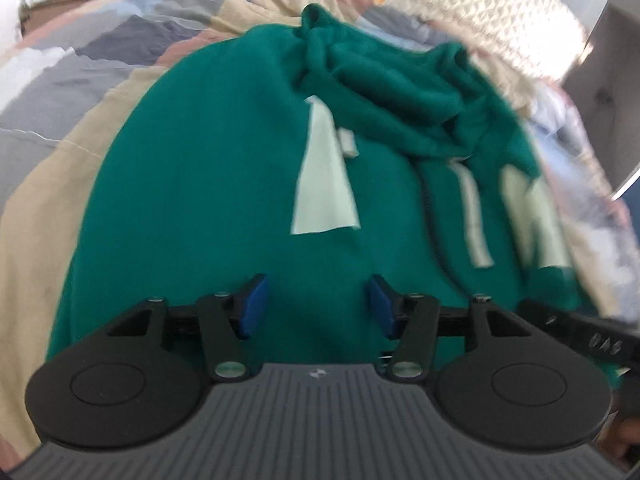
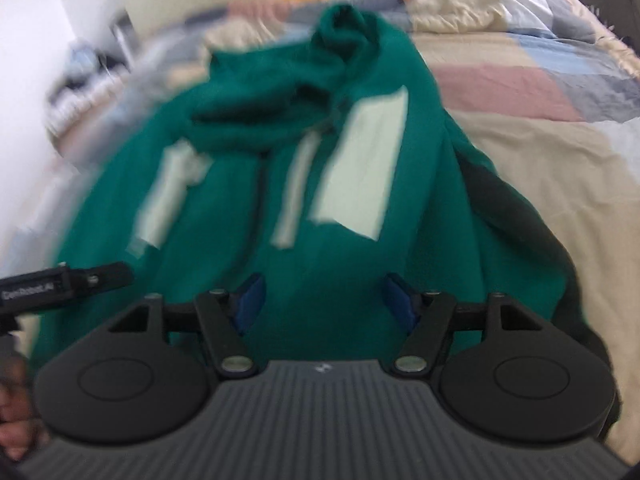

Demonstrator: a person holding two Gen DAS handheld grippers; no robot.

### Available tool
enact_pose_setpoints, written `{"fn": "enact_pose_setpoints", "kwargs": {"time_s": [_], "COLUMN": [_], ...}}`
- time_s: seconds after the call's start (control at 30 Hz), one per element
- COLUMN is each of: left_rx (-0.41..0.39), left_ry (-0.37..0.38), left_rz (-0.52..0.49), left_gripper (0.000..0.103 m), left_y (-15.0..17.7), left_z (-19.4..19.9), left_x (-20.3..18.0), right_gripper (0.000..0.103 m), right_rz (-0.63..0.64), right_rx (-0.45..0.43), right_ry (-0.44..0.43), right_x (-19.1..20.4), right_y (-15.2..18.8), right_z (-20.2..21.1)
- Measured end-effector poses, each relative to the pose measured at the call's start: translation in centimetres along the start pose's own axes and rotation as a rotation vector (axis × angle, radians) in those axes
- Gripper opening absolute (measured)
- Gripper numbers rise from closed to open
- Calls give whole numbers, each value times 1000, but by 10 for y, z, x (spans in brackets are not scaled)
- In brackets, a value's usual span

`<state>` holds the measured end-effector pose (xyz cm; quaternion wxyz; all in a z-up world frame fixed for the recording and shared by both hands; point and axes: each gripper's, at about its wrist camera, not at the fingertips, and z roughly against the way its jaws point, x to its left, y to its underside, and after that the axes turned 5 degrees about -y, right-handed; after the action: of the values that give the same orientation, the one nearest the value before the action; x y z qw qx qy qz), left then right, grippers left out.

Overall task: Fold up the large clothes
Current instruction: 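Lay the hoodie flat on the bed and open both grippers, then grasp the green hoodie hem with the left gripper while the right gripper grasps it too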

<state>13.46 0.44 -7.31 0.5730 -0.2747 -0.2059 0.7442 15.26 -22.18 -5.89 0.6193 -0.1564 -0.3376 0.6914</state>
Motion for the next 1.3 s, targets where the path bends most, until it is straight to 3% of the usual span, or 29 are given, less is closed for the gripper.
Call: {"fn": "enact_pose_setpoints", "kwargs": {"time_s": [0.03,0.1,0.13,0.17,0.2,0.27,0.4,0.53,0.7,0.83,1.03,1.17,1.3], "left_rx": [-1,9,10,7,3,-8,-83,-193,-225,-262,-361,-382,-354], "left_ry": [-21,-50,-62,-77,-80,-70,-45,-72,-77,-109,-188,-267,-342], "left_rz": [-13,-20,-23,-22,-11,21,125,216,360,390,457,487,469], "left_gripper": [55,41,34,17,9,5,4,4,4,4,4,4,4], "left_y": [1,4,3,2,1,-2,-21,-47,-82,-108,-133,-146,-149], "left_z": [-2,-6,-6,-7,-6,-3,18,41,42,39,42,33,12], "left_x": [-1,-1,1,3,6,13,37,69,115,135,168,196,219], "right_gripper": [61,30,23,18,13,10,9,9,9,9,7,7,7], "right_rz": [17,12,2,-11,-29,-68,-138,-204,-263,-325,-319,-354,-384], "right_rx": [4,25,36,37,27,-6,-107,-216,-310,-370,-513,-550,-491], "right_ry": [19,44,66,80,79,80,89,122,220,285,436,500,533], "right_x": [-1,-5,-8,-11,-15,-22,-38,-65,-103,-131,-159,-184,-211], "right_y": [0,3,3,3,2,-2,-12,-30,-58,-72,-87,-87,-86], "right_z": [-5,-13,-16,-17,-16,-10,12,35,49,55,60,49,24]}}
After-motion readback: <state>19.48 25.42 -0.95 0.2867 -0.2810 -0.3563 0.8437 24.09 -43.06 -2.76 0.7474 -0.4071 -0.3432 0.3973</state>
